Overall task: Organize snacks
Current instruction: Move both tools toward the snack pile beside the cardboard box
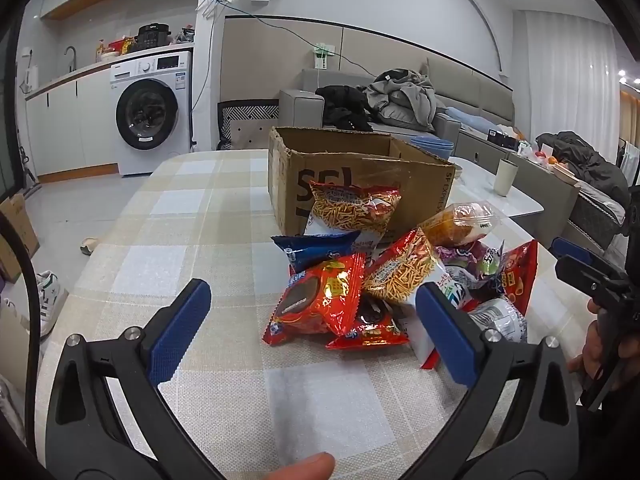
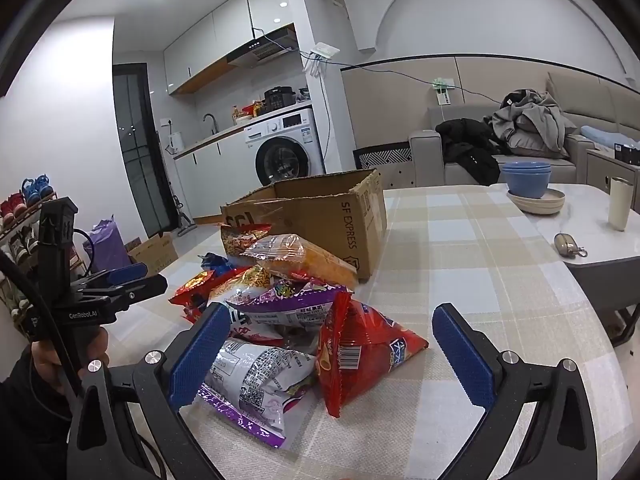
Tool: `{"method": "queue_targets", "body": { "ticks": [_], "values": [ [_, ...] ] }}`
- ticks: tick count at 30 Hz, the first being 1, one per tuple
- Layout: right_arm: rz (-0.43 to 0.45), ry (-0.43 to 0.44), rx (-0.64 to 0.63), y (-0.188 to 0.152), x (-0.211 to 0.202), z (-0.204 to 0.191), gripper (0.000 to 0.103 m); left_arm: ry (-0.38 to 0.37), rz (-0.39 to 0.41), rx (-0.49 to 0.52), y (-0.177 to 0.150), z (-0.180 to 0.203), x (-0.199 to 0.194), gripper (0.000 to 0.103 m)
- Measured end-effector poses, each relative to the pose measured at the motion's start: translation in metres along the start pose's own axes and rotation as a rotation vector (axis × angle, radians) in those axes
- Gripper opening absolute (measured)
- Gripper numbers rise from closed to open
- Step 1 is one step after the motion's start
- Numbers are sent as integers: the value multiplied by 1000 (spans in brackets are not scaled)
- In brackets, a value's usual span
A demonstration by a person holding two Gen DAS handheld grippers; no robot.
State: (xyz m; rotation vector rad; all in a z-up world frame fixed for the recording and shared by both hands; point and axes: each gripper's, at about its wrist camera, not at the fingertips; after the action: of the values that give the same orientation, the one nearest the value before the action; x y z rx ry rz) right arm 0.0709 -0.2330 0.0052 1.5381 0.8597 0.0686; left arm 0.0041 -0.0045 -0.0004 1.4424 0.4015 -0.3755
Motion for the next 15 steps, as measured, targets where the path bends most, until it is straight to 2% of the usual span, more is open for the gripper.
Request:
{"method": "queue_targets", "body": {
  "ticks": [9, 15],
  "values": [
    [-59, -21, 1, 3, 9, 2, 103, -21, -35, -30, -1, -11, 4, 102],
    [-89, -39, 0, 9, 14, 2, 103, -19, -93, -40, 1, -13, 10, 102]
  ]
}}
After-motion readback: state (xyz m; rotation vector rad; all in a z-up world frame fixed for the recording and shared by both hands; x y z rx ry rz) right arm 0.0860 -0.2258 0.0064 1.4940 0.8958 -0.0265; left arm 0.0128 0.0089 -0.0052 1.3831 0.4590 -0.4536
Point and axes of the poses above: each gripper's, at about its wrist camera, not at the fingertips, and x roughly the way its jaws point, z to its right, y to its top
